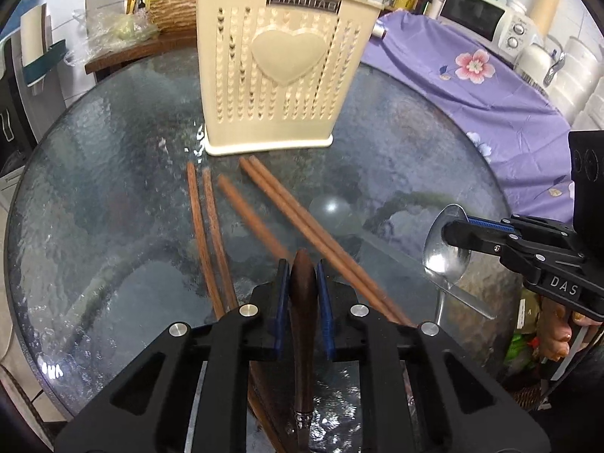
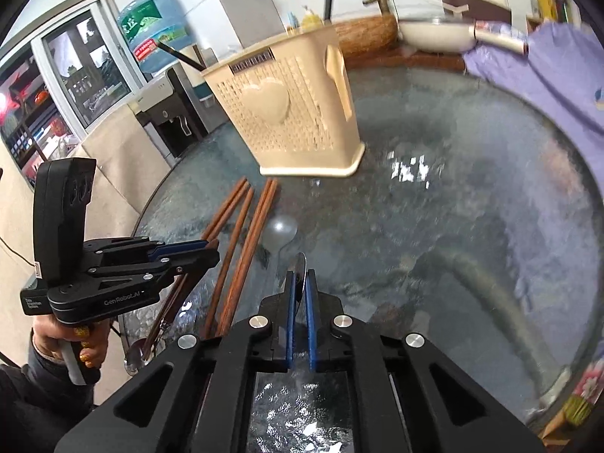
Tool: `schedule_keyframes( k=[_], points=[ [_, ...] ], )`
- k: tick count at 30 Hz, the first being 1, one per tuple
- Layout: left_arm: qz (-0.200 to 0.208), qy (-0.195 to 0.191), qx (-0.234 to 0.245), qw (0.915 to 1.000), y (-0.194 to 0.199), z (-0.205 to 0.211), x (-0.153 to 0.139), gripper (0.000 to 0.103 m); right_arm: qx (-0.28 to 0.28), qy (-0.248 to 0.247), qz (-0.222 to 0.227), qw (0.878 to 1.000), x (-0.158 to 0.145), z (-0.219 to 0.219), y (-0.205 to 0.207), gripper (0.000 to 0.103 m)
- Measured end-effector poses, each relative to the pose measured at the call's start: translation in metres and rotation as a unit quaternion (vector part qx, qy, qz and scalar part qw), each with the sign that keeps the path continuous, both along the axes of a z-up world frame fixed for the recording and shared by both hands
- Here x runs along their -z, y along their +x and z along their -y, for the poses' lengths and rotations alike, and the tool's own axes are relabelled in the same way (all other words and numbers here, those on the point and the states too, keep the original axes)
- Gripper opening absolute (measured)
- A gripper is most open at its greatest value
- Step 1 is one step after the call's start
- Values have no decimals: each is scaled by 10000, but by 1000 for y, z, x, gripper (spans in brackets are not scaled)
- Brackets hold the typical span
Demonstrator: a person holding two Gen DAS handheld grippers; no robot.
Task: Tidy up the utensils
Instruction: 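Grasp the brown wooden utensil with the left tool while the right tool reaches a metal spoon, then close the right tool on the metal spoon handle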
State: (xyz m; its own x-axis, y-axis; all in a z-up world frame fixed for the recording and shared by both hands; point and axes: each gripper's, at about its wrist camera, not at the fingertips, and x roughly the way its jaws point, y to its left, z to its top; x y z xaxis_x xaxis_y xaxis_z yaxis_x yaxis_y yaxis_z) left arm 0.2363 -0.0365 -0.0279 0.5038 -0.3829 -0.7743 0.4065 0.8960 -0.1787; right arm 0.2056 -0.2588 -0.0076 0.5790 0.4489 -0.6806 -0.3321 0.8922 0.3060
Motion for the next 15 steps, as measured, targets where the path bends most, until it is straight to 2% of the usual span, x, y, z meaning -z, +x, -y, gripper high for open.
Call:
schedule_keyframes(
  k=[10, 15],
  points=[
    [343, -209, -30, 9992, -9, -7, -32, 16, -4, -566, 812, 9951, -36, -8, -13, 2],
    [487, -304, -74, 9983, -10, -10, -45, 14, 86, -857, 1277, 9881, -47, -13, -18, 2]
  ],
)
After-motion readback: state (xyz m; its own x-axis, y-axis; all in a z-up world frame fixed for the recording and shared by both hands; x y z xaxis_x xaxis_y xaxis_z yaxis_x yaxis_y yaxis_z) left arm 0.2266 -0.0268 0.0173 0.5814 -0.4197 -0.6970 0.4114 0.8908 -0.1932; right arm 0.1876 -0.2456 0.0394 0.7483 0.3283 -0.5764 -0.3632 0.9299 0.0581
